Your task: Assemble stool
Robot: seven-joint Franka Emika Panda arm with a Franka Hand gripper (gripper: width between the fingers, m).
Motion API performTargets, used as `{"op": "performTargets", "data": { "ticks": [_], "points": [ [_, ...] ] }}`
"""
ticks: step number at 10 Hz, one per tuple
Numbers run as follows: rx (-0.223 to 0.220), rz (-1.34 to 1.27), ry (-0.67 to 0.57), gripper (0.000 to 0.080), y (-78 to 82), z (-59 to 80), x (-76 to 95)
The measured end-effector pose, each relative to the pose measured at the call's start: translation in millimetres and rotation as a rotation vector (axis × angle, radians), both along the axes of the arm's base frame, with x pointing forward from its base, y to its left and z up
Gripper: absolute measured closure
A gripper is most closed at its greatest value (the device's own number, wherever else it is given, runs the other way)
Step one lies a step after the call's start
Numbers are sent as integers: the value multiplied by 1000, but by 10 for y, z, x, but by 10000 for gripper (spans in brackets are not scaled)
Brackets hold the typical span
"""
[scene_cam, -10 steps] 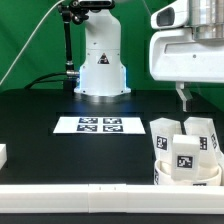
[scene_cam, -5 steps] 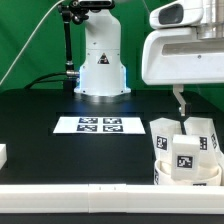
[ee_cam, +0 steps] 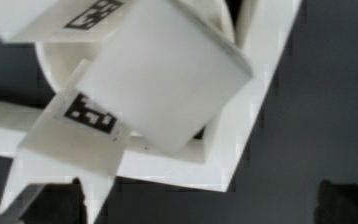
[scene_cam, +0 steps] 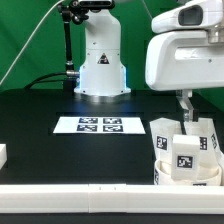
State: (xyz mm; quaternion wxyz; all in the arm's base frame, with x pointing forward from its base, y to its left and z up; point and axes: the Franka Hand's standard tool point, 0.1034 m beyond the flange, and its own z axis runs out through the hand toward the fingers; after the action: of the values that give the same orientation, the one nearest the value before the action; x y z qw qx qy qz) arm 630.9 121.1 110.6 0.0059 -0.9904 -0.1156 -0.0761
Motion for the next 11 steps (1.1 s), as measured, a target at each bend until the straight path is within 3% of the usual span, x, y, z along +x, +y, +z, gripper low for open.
{"op": "performTargets", "data": {
  "ticks": [3, 8, 11],
  "points": [
    [-77, 229, -30, 151, 23, -31, -8],
    [-143, 528, 18, 151, 52, -144, -153],
    [-144, 522, 26, 151, 44, -209, -196]
  ]
}}
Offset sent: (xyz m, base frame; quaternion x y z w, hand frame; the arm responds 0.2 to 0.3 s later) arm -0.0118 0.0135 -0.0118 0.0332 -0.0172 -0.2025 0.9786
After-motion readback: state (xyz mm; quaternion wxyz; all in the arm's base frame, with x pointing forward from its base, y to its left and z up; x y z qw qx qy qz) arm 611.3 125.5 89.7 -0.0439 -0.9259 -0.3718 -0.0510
